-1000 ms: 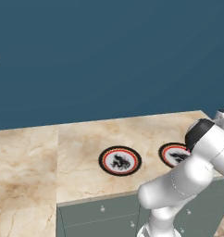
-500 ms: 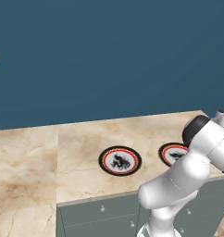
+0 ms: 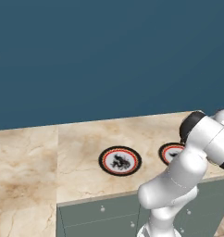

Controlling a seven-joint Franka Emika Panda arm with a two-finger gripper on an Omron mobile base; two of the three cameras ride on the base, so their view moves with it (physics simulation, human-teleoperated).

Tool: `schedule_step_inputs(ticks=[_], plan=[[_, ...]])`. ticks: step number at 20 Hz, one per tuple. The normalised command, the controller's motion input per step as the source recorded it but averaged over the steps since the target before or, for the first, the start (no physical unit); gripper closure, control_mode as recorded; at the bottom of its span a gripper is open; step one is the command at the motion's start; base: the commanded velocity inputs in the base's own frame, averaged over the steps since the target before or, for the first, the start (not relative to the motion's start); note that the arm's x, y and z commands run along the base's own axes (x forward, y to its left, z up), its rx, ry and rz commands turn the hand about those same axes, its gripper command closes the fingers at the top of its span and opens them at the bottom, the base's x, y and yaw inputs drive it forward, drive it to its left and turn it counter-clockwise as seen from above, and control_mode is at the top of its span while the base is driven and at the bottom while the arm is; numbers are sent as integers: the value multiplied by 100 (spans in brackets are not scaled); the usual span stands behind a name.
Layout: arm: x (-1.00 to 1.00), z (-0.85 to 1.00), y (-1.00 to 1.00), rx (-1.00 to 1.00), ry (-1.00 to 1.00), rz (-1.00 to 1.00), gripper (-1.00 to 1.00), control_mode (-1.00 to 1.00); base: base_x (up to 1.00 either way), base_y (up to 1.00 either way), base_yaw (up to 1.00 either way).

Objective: Place the pastries on the plates.

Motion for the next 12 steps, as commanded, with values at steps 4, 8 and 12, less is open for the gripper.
schedule_step_inputs(ticks=[4,8,12], plan=[[11,-23,0,0,-1,0,-100,-100,0,0,0],[9,-21,0,0,0,0,-100,-100,0,0,0],[0,-25,0,0,0,0,-100,-100,0,0,0]])
